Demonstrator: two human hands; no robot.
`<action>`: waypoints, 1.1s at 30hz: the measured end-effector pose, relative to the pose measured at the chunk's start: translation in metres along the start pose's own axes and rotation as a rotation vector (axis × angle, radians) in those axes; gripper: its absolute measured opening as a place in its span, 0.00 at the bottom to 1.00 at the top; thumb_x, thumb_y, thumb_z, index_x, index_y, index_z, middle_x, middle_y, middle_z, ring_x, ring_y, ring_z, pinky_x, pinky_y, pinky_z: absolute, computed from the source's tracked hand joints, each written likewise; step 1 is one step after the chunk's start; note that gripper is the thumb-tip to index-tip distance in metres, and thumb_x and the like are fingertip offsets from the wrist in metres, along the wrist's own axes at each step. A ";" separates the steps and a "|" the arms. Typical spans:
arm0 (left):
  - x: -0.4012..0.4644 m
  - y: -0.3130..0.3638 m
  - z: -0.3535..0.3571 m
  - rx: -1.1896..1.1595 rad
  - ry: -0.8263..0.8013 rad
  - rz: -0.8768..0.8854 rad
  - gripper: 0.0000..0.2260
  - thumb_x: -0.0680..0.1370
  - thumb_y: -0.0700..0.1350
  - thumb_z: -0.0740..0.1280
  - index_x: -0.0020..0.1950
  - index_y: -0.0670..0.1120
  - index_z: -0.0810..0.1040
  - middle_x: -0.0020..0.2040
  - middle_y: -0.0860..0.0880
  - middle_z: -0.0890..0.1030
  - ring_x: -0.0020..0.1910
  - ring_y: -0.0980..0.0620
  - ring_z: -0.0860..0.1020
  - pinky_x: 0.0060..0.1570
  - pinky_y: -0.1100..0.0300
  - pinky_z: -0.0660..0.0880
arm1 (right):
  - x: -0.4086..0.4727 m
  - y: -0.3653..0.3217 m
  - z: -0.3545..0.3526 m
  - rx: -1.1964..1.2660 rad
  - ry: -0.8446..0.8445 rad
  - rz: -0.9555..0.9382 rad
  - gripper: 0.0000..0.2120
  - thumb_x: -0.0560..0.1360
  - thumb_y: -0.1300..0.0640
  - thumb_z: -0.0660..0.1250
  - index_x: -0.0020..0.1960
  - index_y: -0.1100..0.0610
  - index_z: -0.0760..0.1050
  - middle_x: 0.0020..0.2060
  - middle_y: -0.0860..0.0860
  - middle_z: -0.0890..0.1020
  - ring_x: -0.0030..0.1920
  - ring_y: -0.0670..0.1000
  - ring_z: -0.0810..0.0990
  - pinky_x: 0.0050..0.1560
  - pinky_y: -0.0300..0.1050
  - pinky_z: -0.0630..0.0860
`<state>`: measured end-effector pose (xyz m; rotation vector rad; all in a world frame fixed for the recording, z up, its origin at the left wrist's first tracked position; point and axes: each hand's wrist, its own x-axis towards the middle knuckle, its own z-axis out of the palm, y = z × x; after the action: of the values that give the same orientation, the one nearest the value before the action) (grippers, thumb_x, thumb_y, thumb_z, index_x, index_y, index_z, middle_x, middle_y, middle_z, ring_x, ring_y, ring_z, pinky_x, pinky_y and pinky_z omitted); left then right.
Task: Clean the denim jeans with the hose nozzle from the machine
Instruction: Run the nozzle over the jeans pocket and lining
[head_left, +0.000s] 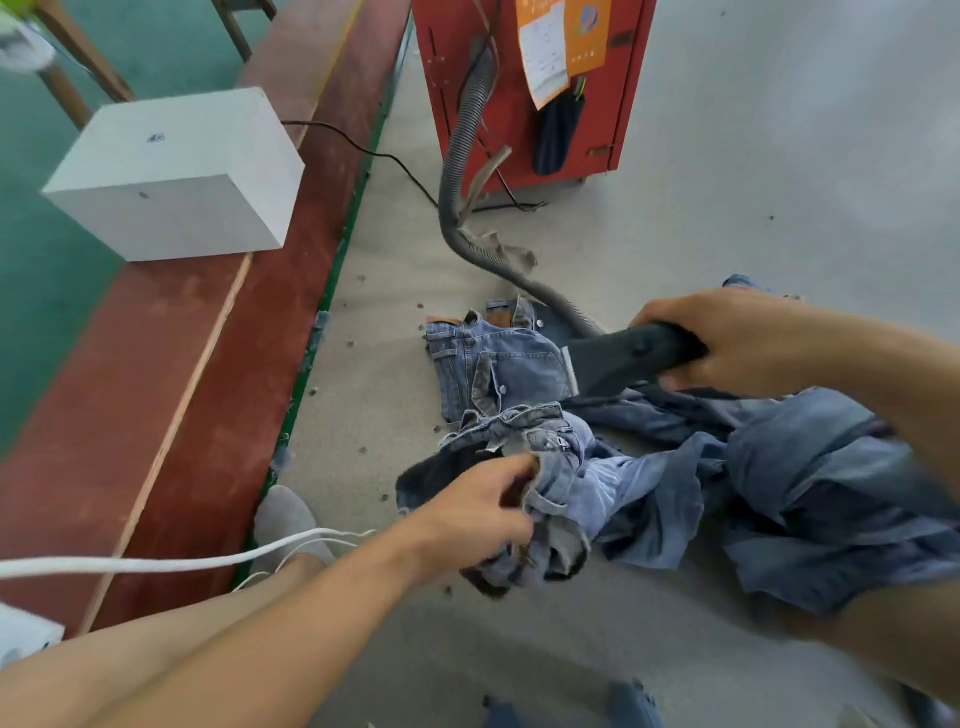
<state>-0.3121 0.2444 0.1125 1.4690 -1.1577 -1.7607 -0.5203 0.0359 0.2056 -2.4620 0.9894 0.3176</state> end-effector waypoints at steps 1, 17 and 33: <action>-0.001 0.000 0.001 -0.346 -0.036 -0.069 0.22 0.72 0.35 0.64 0.65 0.43 0.79 0.63 0.41 0.82 0.62 0.39 0.80 0.66 0.44 0.77 | 0.001 0.002 0.002 -0.043 -0.015 0.003 0.16 0.75 0.52 0.75 0.59 0.39 0.75 0.44 0.38 0.81 0.49 0.48 0.79 0.51 0.47 0.67; 0.008 -0.018 0.026 -0.079 0.219 -0.118 0.25 0.78 0.36 0.69 0.65 0.64 0.69 0.60 0.64 0.81 0.61 0.65 0.78 0.62 0.64 0.77 | 0.008 -0.044 0.026 0.011 -0.094 -0.081 0.09 0.78 0.48 0.72 0.54 0.42 0.72 0.40 0.41 0.79 0.41 0.39 0.76 0.44 0.45 0.67; 0.021 -0.012 -0.001 -0.454 0.556 -0.358 0.05 0.79 0.37 0.69 0.52 0.43 0.84 0.50 0.40 0.87 0.50 0.41 0.86 0.52 0.48 0.83 | -0.003 -0.015 0.050 -0.205 -0.073 -0.124 0.16 0.79 0.41 0.67 0.55 0.44 0.60 0.46 0.43 0.79 0.44 0.49 0.79 0.50 0.53 0.73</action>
<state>-0.3147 0.2318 0.0915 1.7743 -0.2060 -1.5332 -0.5138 0.0721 0.1688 -2.6610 0.8043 0.4853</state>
